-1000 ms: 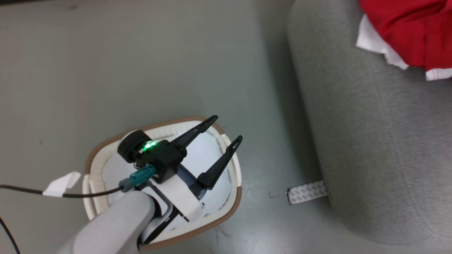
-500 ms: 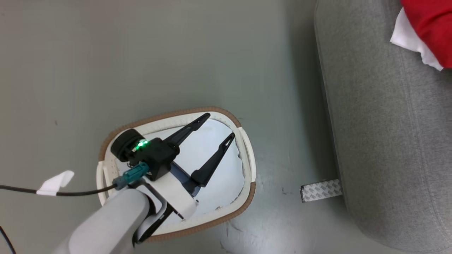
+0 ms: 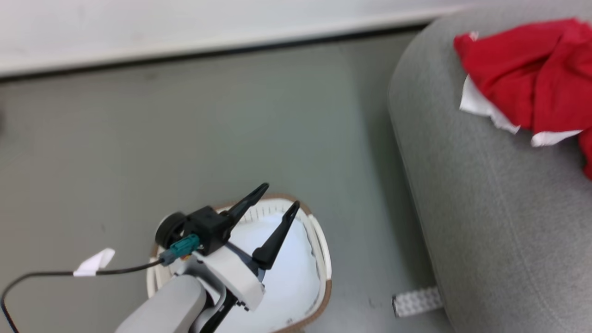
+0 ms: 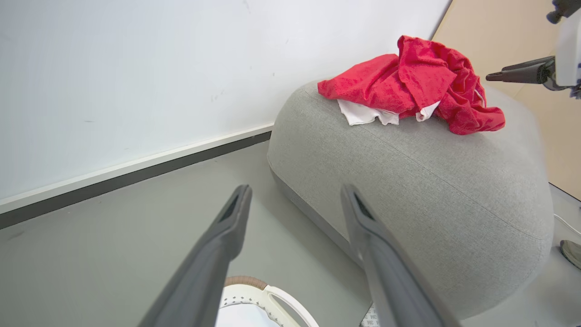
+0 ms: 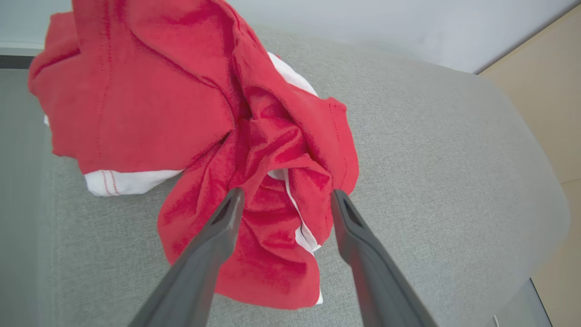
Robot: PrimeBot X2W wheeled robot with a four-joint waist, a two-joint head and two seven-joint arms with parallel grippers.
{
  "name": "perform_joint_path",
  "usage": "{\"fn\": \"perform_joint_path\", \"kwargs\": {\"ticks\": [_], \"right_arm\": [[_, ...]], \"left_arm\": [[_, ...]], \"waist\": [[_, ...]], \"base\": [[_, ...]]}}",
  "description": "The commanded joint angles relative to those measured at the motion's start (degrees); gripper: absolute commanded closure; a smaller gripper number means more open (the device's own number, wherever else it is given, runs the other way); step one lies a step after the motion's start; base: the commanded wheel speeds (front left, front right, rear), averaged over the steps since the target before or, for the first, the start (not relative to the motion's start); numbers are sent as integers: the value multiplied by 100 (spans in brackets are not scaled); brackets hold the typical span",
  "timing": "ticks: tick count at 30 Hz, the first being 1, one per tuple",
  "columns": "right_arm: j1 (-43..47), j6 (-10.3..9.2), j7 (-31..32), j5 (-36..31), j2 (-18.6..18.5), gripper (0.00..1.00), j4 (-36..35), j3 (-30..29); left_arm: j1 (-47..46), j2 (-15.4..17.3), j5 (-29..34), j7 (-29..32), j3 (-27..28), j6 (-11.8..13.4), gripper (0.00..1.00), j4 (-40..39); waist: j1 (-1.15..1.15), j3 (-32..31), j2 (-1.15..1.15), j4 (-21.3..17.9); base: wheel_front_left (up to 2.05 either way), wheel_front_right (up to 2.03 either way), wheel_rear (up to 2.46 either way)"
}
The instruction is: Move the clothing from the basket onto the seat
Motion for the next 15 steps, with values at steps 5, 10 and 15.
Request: {"fn": "perform_joint_path", "kwargs": {"ticks": [5,10,15], "right_arm": [[477,-14,-64,598,-474,0,-662,562],[880,-13,-293,1077,-795,0,-1428,858],[1261,-13,-713,1279,-677,0,-2100,654]], "left_arm": [[348,-197,-226,-67,320,217,0,300],[573,-327,-292,-67,785,330,0,281],[786,-339,-153,-66,1272,401,0,173]], "waist": [[0,-1244,0,249],[0,-1811,0,542],[0,-2138,0,876]], "base": [[0,0,0],[0,0,0],[0,0,0]]}}
